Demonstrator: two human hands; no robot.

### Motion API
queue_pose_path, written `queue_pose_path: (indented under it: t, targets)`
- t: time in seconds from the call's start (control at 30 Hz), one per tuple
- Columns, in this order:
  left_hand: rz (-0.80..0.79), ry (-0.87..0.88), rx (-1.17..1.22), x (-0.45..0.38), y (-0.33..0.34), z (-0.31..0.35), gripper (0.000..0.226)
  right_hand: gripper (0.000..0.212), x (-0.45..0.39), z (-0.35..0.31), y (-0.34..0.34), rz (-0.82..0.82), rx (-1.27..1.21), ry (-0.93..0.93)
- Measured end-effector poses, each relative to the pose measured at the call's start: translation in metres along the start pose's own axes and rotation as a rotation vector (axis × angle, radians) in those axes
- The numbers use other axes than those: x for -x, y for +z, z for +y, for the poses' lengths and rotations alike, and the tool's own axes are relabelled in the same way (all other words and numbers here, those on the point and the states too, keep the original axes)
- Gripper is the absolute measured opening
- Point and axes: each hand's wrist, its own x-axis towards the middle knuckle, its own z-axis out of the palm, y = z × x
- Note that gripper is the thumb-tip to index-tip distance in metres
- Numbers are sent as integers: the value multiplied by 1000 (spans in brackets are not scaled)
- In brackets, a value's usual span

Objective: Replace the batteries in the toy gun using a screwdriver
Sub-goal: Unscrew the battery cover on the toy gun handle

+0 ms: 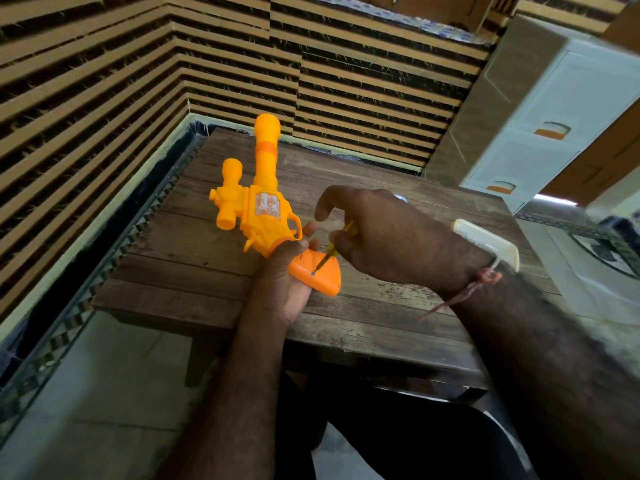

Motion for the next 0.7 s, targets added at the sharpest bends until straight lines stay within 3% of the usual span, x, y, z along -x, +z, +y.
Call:
queue_pose_path:
  t: [0.1, 0.23, 0.33, 0.5, 0.6, 0.7]
  targets:
    - [16, 0, 2, 0, 0, 0, 73, 35, -1, -1, -1, -28, -38, -14]
    - [-15, -25, -10, 2, 4, 2, 42, 25, -1, 2, 6, 69, 69, 7]
    - [21, -12, -8, 1, 3, 3, 70, 21, -1, 2, 6, 95, 82, 26]
    - [-4, 9, 3, -3, -3, -2, 83, 35, 2, -2, -4, -18, -68, -7]
    - [-26, -10, 26, -3, 0, 0, 76, 34, 1, -3, -3, -30, -97, -28]
    - [-45, -20, -4, 1, 4, 3, 60, 25, 1, 0, 3, 21, 44, -25]
